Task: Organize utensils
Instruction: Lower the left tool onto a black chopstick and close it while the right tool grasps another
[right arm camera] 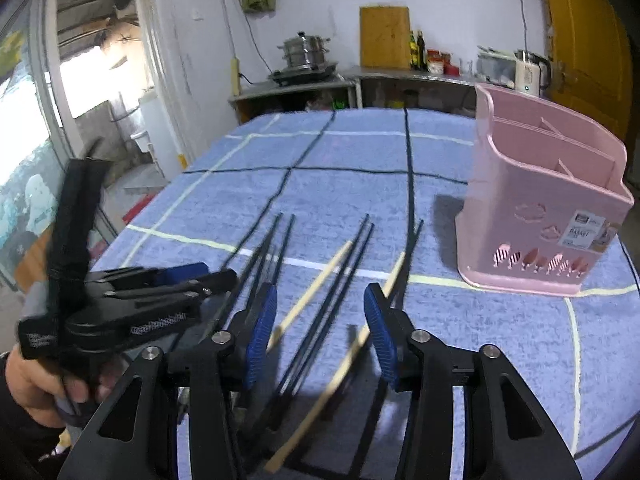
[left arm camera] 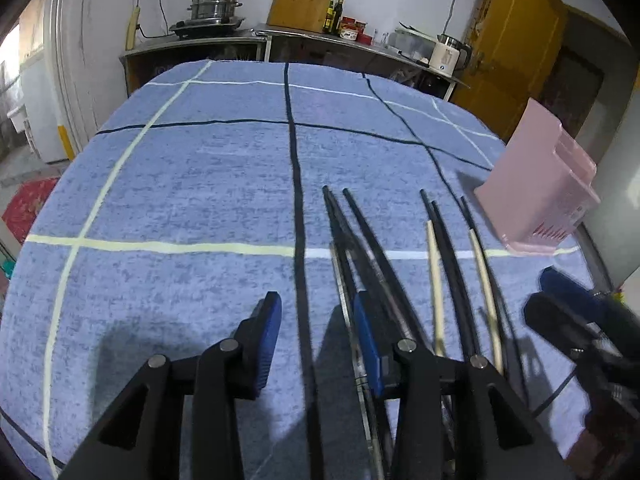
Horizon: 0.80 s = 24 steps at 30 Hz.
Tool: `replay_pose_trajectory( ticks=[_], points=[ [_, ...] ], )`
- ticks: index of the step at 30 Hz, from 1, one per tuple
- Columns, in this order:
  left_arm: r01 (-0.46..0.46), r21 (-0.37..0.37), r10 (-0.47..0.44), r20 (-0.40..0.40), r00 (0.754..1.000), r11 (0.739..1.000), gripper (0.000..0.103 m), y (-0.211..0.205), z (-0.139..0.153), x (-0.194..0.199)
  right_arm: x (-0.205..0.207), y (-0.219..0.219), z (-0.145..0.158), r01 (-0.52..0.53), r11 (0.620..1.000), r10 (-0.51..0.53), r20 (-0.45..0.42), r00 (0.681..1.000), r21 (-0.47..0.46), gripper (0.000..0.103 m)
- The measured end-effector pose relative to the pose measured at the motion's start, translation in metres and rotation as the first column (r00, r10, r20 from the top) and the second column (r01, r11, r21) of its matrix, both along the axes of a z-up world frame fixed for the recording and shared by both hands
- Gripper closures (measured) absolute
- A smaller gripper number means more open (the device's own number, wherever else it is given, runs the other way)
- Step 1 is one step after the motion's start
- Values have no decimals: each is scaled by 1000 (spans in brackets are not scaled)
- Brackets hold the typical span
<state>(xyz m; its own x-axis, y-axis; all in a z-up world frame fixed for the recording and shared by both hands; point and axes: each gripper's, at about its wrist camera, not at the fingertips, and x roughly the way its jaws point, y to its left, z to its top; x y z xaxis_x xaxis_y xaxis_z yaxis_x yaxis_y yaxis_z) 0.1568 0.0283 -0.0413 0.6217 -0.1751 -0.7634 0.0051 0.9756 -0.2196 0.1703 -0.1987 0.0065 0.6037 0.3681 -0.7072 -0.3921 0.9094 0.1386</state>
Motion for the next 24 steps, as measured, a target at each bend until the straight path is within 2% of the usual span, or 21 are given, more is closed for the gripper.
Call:
replay_pose_trajectory(
  ticks=[3, 5, 9, 11, 16, 21, 24],
  points=[
    [13, -46, -12, 18, 1000, 999, 64, -4, 7, 1, 6, -6, -8, 25, 1000, -25, -34, 999, -7, 71],
    [36, -92, -36, 1, 999, 995, 64, -8, 7, 5, 9, -11, -10, 33, 999, -32, -49, 998, 8, 75],
    [58, -144, -62, -23, 998, 988, 78, -17, 4, 12, 12, -17, -13, 40, 999, -37, -65, 997, 32, 82],
    [54, -162, -61, -38, 997, 985, 81, -20, 3, 15, 16, -20, -15, 47, 998, -43, -82, 996, 45, 83],
    [23, -155, -36, -85, 996, 988, 84, -24, -6, 23, 30, -23, -21, 78, 996, -73, -113, 991, 40, 87],
    [-3, -162, -10, -78, 997, 987, 86, -17, -8, 20, 41, -32, -32, 124, 992, -123, -148, 981, -5, 91],
    [-12, -182, -3, -83, 997, 983, 86, -12, -9, 21, 43, -35, -32, 132, 991, -133, -137, 982, -20, 91]
  ],
)
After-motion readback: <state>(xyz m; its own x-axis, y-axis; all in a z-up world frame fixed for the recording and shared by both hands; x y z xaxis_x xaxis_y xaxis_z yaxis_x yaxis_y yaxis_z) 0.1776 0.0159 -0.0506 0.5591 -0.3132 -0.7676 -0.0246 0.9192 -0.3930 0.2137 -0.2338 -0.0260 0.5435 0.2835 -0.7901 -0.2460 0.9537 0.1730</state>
